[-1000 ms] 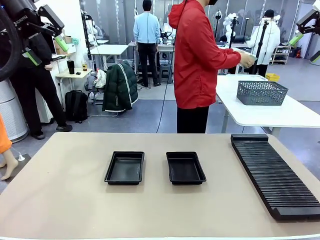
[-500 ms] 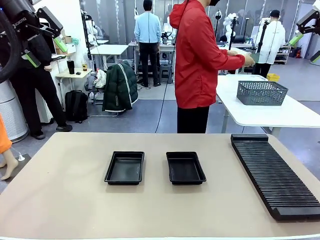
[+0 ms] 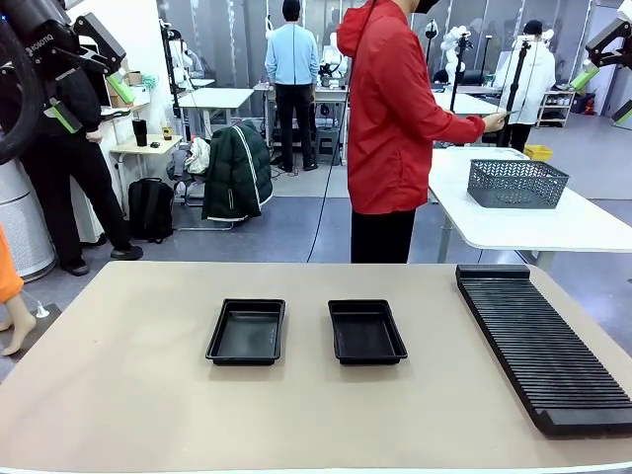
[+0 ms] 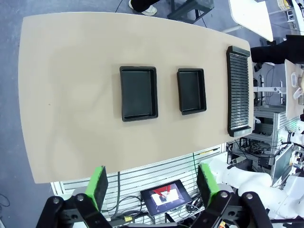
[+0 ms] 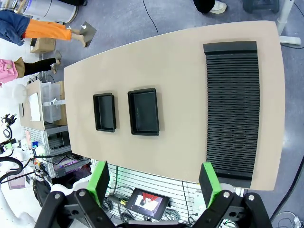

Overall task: Inspect and transfer BCBs to ESD trays.
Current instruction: Pick up the Blank PCB from the PCB Rack and place it in the left ESD tray.

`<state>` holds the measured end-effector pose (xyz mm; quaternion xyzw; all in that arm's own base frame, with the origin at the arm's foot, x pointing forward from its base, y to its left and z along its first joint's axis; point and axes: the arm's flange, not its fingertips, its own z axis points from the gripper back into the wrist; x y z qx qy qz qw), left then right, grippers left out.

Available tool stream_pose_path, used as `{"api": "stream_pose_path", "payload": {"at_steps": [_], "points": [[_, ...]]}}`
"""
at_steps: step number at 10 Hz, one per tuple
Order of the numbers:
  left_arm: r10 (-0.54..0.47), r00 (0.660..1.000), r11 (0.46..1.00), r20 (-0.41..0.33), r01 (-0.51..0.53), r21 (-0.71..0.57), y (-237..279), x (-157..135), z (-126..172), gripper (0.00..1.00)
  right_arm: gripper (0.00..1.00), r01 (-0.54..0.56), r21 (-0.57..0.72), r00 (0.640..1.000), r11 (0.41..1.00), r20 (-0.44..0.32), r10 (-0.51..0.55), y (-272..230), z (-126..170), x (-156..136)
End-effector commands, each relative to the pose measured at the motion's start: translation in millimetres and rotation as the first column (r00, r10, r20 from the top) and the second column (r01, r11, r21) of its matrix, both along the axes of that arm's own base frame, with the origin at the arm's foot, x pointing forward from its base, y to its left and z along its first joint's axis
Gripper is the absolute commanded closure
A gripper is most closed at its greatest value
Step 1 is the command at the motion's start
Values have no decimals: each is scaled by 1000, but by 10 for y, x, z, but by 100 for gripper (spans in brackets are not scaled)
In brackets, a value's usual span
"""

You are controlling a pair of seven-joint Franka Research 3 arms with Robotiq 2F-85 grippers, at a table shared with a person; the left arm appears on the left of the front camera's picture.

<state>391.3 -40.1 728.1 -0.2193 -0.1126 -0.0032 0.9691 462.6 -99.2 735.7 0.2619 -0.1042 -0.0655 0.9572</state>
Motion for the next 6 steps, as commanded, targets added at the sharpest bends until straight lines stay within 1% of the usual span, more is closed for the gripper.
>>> {"api": "stream_pose_path", "payload": {"at_steps": [1, 6], "points": [[-4, 1000, 1000, 3, 4, 3, 14, -2, 0, 0, 0, 2, 2, 1000, 1000, 0, -2, -1, -13, 1], [-4, 1000, 1000, 3, 4, 3, 14, -2, 0, 0, 0, 2, 2, 1000, 1000, 0, -2, -1, -13, 1]]}}
